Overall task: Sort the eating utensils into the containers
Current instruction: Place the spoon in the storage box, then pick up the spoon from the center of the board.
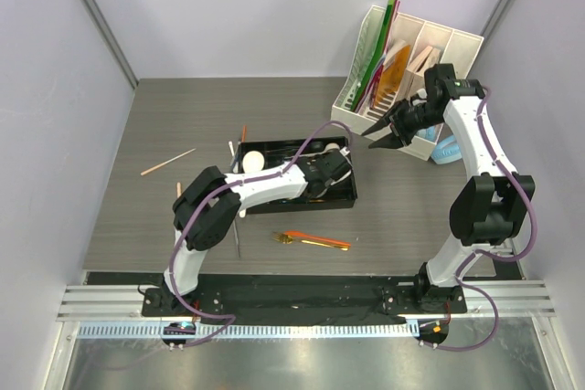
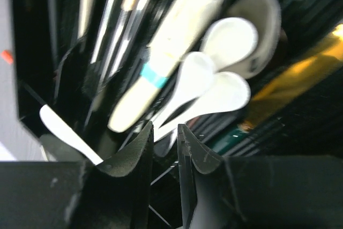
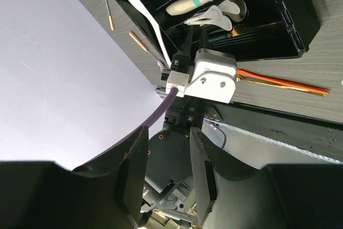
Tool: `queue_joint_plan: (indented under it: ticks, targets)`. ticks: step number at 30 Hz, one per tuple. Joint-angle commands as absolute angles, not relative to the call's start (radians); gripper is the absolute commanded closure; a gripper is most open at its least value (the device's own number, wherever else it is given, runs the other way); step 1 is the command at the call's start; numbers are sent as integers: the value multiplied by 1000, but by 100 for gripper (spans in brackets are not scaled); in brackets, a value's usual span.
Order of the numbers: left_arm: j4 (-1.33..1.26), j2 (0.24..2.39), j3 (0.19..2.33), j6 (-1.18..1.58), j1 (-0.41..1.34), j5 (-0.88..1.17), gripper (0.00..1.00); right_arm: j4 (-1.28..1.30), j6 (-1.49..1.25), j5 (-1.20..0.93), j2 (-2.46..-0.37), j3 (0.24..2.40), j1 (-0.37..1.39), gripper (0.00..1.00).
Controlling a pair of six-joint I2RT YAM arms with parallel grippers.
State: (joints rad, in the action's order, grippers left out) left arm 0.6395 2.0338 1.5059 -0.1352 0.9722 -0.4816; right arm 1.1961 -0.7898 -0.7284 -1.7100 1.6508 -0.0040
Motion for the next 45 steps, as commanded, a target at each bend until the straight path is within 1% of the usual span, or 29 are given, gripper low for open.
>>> queue_joint_plan:
  ticks: [1,2,4,5,8,11,12,13,14,16,17,18,22,23,24,26,27,30,32,35,37,42,45]
  targets:
    - [579,1976,1480,-89,971,-621,75,1166,-807,-758,-1664,1661,-8,57]
    - [559,1961,1468,-87,971,-656,65,1163,-811,-758,-1666,1661,-8,57]
    - [508,1903,1431,-74,965,-687,56,1141,-827,-762,-1666,1663,-8,57]
    - [500,1881,1425,-66,959,-692,55,1131,-834,-764,-1667,1663,-6,57]
    - [502,1810,1427,-6,916,-687,55,1105,-856,-761,-1670,1674,-5,57]
    - [558,1760,1479,116,841,-631,54,1098,-877,-736,-1672,1689,0,56]
    - [571,1743,1505,144,813,-609,54,1092,-888,-729,-1667,1686,0,55]
    - [599,1729,1517,219,787,-539,53,1085,-900,-718,-1666,1681,0,55]
    - [618,1703,1529,262,722,-517,52,1081,-932,-703,-1663,1675,0,55]
    - [696,1687,1557,360,651,-451,52,1042,-966,-701,-1651,1632,0,55]
    - [724,1680,1560,432,573,-436,52,1026,-991,-700,-1646,1612,29,55]
    - [753,1671,1560,457,542,-433,52,1010,-1023,-698,-1643,1577,41,55]
    - [894,1651,1531,517,390,-428,52,953,-1077,-693,-1637,1525,80,55]
    - [913,1648,1517,537,358,-392,50,951,-1083,-695,-1640,1514,87,55]
    - [942,1638,1484,578,277,-355,50,951,-1095,-692,-1641,1493,90,55]
    - [954,1631,1421,598,212,-267,51,940,-1106,-689,-1644,1467,95,55]
    - [956,1625,1404,595,177,-259,51,934,-1114,-687,-1649,1462,97,55]
    - [986,1608,1362,595,158,-308,49,928,-1108,-683,-1675,1460,100,55]
    - [1000,1602,1324,617,128,-299,48,927,-1106,-680,-1687,1456,101,55]
    - [1000,1585,1243,676,17,-230,47,925,-1085,-663,-1683,1436,100,55]
    - [1000,1578,1218,680,-36,-219,47,916,-1081,-663,-1674,1419,101,55]
    - [1048,1612,1229,658,-43,-282,47,867,-1080,-710,-1678,1368,98,55]
    - [1037,1658,1238,646,-45,-276,47,865,-1066,-730,-1697,1365,92,55]
